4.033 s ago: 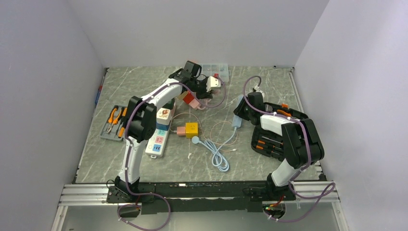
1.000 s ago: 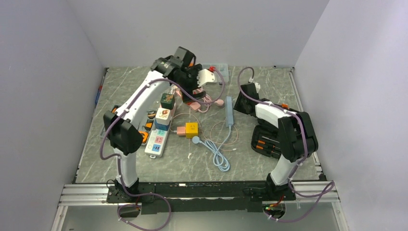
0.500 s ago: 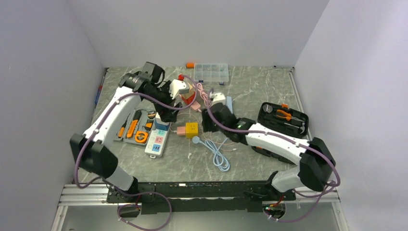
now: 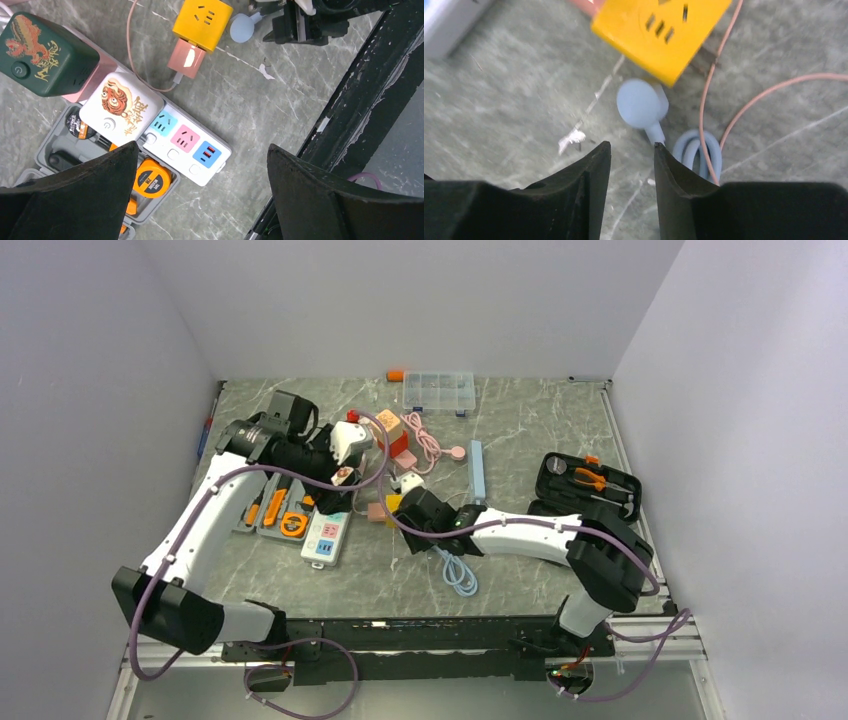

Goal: Pull the plug off the socket
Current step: Move the plug to the center of the board.

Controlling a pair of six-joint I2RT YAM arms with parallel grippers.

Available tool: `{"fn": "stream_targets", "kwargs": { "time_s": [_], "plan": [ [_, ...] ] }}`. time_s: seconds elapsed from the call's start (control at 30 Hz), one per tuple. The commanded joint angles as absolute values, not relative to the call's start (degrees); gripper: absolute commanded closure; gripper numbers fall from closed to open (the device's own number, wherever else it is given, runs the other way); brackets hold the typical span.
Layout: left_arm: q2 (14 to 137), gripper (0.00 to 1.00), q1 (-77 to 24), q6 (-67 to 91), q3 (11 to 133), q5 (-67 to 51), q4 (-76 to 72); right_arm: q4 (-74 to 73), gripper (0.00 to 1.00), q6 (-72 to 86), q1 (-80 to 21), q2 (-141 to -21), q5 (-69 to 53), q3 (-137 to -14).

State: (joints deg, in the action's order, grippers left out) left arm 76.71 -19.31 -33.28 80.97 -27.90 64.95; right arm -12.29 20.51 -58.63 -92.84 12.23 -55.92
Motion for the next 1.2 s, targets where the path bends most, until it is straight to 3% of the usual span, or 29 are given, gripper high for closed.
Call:
{"fn": "stream_targets", "kwargs": {
  "time_s": [0.0,0.27,0.53,0.7,0.9,1.07,1.17],
  "plan": [
    [73.0,0.01,-19.2,-30.9,80.0,-27.5,62.7,-9.9,0.64,22.8,-59.0,-89.3,10.8,-50.2],
    [74.0,0.01,-19.2,-30.0,81.6,-27.2,62.8,-18.0,0.78,33.3,-55.1,-91.3,19.7,-45.2],
    [73.0,0.01,-19.2,-30.5,79.9,-26.1,61.5,-24.3,0.79,43.3,-39.2,-79.4,21.9,-39.2],
    [73.6,0.01,-19.1,-30.5,79.4,-26.3,60.4,-28.2,0.75,44.2,-33.0,-74.3,22.5,-39.3],
    [75.3,0.00,-19.0,-31.1,80.3,-26.5,60.9,-27.9,0.70,37.2,-31.8,-70.8,14.8,-44.2],
    [75.2,0.01,-18.0,-30.9,80.4,-27.9,60.5,-18.9,0.48,28.0,-36.0,-68.8,2.7,-50.2],
    [75.2,0.00,-17.1,-30.7,80.2,-29.0,60.7,-16.7,0.43,24.9,-39.3,-74.8,0.4,-56.8]
  ]
}}
